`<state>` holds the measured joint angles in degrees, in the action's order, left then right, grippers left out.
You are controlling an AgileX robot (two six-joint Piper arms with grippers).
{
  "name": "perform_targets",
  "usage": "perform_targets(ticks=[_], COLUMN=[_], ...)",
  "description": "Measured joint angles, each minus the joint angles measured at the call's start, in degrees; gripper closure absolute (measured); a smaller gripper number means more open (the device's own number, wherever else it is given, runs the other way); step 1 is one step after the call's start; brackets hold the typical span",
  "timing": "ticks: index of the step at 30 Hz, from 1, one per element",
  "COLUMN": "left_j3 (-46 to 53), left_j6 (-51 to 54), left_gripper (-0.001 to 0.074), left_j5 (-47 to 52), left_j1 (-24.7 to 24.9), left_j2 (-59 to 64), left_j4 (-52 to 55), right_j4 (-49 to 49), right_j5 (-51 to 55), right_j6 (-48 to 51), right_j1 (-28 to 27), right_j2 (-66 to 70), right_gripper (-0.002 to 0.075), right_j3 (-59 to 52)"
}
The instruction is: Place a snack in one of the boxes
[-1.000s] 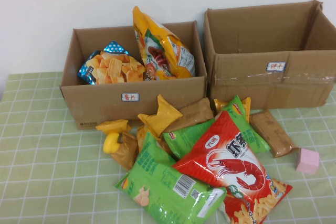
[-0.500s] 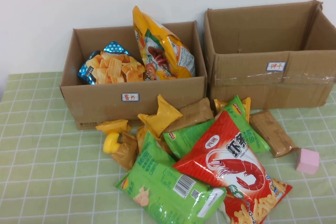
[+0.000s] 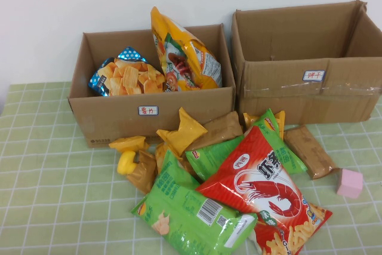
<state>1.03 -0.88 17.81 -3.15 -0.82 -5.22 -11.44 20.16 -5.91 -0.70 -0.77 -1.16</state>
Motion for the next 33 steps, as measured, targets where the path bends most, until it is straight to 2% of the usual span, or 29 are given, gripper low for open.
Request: perform_targets(ticks=[9,20,23,26,29,33], left_j3=[0.0,0.1,0.1,0.1,0.1,0.1], left_j6=[0.0,-1.6,-7.3,-15.0,-18.0,-18.6], left_gripper=[0.0736,0.0736,0.0736,0.0736,0.0736,0.0736], left_j5=[-0.9,-1.8,-4.4,-7.8,-9.6,-11.0], left_j1=[0.0,0.0,0.0,0.0,0.0,0.0], left_j2=[0.0,0.0,0.0,0.0,0.0,0.0], left_j4=[-0.9,-8.0,-18.3,-33.3,-45.1,-50.6], right_j4=[0.0,-5.1,-13.7,-28.8,-41.4,-46.8], right_j5=[0.0,0.0,0.0,0.1,0.0,-1.1], right_j6=[0.0,-0.1,-0.3,-0.4,-0.4,-0.2], right_j1=[0.0,0.0,0.0,0.0,0.0,0.0], right_j2=[0.0,0.0,0.0,0.0,0.0,0.0], right_gripper=[0.0728,0.0728,0.0728,0.0728,0.0728,0.0728], right_j3=[0.0,-0.1,-0.3,-0.4,-0.4,-0.4])
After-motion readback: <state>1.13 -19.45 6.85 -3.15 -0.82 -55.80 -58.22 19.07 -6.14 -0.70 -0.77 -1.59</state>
